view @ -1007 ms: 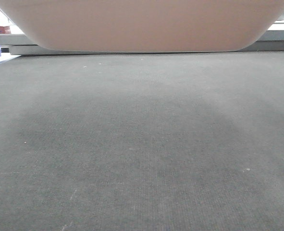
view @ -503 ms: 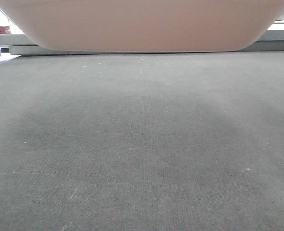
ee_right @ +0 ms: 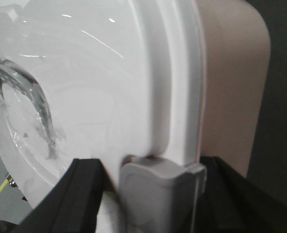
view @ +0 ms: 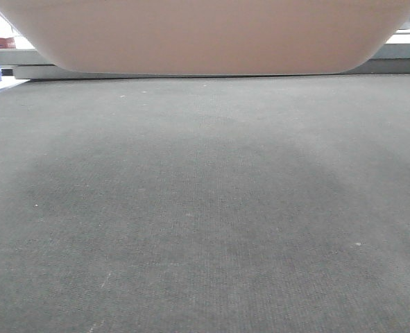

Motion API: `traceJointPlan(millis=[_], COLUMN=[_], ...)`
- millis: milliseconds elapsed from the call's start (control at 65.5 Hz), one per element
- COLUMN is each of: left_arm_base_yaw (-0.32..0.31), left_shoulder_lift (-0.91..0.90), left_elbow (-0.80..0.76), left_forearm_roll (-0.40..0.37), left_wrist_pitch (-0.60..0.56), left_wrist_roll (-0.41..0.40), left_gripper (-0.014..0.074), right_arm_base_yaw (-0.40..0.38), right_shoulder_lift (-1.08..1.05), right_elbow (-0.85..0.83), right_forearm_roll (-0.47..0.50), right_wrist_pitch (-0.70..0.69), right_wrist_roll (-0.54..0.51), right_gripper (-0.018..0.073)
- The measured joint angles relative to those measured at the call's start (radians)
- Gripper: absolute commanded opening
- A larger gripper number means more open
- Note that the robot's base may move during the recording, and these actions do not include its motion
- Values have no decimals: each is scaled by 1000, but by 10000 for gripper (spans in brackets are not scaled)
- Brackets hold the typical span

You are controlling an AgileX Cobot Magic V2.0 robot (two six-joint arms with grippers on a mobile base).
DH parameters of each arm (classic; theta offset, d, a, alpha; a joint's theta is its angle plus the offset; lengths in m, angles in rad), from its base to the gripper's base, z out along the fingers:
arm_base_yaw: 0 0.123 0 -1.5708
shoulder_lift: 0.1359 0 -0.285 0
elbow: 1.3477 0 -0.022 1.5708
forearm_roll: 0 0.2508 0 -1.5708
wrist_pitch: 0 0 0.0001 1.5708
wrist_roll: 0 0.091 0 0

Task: Grab white bin and place on right shelf
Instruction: 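Hold the bin raised with both grippers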

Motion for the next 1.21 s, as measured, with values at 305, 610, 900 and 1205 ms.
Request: traceJointPlan(millis=[305, 610, 900, 1205], left_arm_base_yaw=[0, 0, 0, 0], left_shoulder_lift=[0, 0, 0, 0], left_elbow=[0, 0, 0, 0], left_forearm_roll=[0, 0, 0, 0], left_wrist_pitch=[0, 0, 0, -2], left_wrist_roll=[0, 0, 0, 0], left_gripper=[260, 260, 260, 260], right_arm_base_yaw=[0, 0, 0, 0], right_shoulder_lift=[0, 0, 0, 0], right_elbow=[0, 0, 0, 0], right_forearm_roll=[0, 0, 0, 2], right_wrist_pitch=[0, 0, 0, 0], right_wrist_roll=[0, 0, 0, 0], right_gripper=[412, 412, 412, 412])
